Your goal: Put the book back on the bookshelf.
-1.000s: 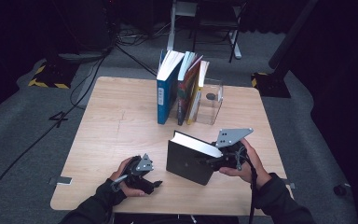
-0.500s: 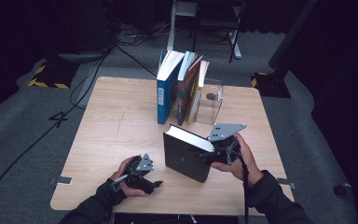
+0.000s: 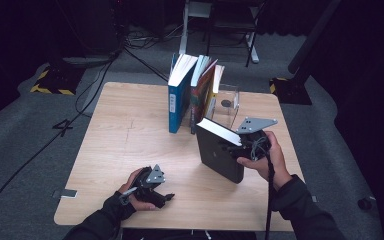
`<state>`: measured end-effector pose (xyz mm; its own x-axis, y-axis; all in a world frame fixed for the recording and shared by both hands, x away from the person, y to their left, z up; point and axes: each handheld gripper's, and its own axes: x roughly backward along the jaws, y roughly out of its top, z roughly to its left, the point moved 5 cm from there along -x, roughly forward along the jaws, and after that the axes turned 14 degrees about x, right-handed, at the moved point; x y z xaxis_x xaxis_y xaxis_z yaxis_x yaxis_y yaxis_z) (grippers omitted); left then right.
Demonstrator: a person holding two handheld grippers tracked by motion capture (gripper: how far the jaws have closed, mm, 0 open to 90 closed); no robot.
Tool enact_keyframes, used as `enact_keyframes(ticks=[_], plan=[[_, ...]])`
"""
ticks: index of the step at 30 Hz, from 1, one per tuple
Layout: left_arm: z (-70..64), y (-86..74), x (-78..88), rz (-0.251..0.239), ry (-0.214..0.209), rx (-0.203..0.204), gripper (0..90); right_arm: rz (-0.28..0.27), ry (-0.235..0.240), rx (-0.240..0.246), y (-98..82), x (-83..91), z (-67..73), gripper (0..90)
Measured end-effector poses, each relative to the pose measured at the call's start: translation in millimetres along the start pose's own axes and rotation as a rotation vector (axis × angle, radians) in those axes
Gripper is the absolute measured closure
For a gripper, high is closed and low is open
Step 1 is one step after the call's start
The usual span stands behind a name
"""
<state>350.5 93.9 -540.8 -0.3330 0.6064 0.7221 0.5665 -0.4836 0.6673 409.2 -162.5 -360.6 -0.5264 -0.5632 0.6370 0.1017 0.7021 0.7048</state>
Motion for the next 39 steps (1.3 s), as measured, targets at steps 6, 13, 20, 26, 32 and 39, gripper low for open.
enact_keyframes(ticks=[6,13,20,26,32,39], plan=[[0.0,0.0,0.0,0.000,0.000,0.000,15.2,0.009,-0.074,-0.049,-10.2,1.6,-22.4,53.3],[0.1,0.0,0.0,0.000,0.000,0.000,15.2,-0.004,-0.154,-0.115,-17.5,7.7,-43.3,53.4],[0.1,0.0,0.0,0.001,0.001,-0.001,15.2,-0.020,-0.212,-0.174,-18.5,7.6,-63.6,53.4],[0.2,0.2,0.0,0.001,0.001,-0.004,15.2,-0.045,-0.249,-0.239,-16.8,-2.9,-74.1,53.3],[0.0,0.2,-0.1,0.001,0.002,-0.004,15.3,-0.068,-0.283,-0.299,-10.9,-13.3,-83.1,53.4],[-0.3,0.2,-0.1,0.001,0.002,-0.005,15.5,-0.067,-0.384,-0.340,-0.7,-25.6,-94.9,53.4]])
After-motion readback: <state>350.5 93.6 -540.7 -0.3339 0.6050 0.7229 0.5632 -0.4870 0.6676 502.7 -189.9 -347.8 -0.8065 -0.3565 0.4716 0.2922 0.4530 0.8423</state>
